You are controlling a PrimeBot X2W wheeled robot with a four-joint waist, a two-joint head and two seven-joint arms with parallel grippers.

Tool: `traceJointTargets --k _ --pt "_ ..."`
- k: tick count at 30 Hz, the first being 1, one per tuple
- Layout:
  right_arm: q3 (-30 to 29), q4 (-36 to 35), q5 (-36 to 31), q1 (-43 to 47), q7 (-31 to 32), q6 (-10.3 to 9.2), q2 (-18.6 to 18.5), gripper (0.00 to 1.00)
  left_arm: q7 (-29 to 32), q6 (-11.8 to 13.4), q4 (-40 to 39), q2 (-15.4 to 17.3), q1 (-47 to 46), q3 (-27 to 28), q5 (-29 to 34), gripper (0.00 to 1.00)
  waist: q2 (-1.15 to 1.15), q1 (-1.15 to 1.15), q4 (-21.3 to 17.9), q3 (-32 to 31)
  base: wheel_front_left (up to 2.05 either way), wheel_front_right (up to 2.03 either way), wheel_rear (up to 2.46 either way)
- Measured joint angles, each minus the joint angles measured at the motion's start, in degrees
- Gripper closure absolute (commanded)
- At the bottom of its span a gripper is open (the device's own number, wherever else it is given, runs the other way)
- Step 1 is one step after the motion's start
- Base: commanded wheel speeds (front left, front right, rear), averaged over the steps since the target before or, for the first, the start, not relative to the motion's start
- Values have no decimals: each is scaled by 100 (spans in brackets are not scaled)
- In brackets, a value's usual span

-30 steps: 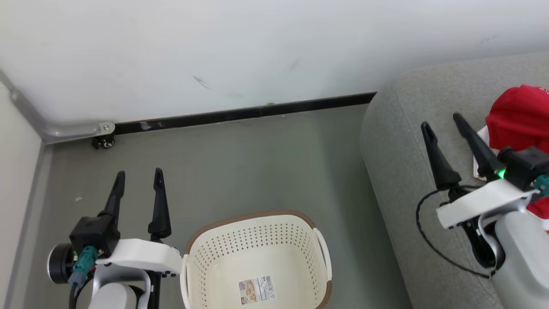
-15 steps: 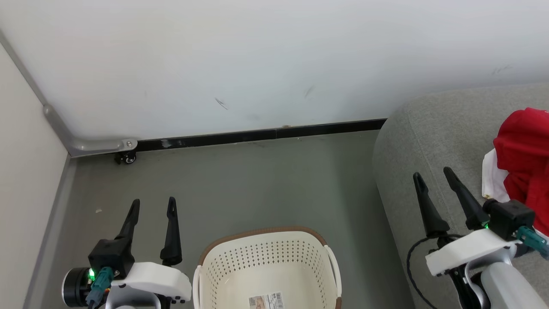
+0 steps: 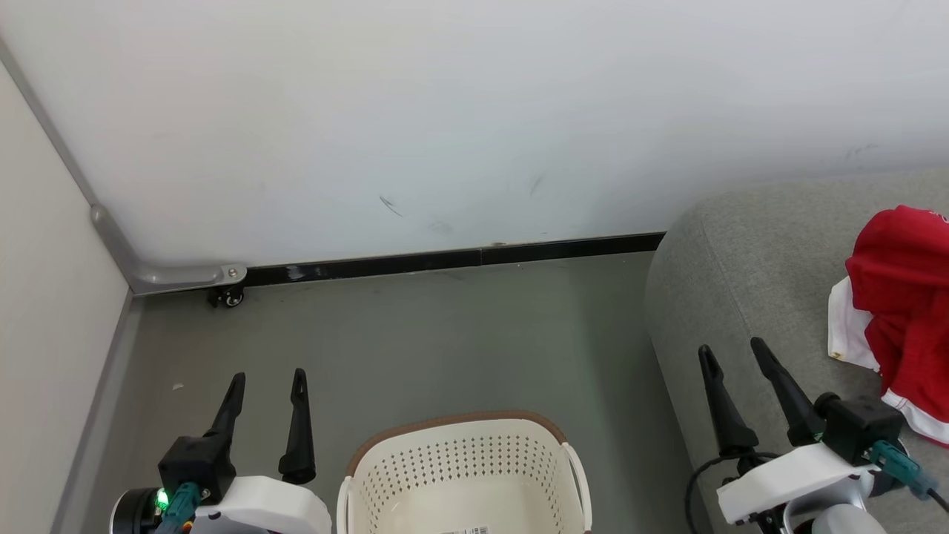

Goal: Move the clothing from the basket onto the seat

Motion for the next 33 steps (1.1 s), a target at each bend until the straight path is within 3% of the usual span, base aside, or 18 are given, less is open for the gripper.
traceJointTargets --k 9,33 --pt "-215 -250 -187 317 187 0 259 0 0 0 4 -2 97 41 1 0 0 0 -17 -64 0 0 0" --pt "-577 -966 -579 768 536 0 466 0 0 12 -23 0 113 164 107 0 0 0 42 8 0 0 0"
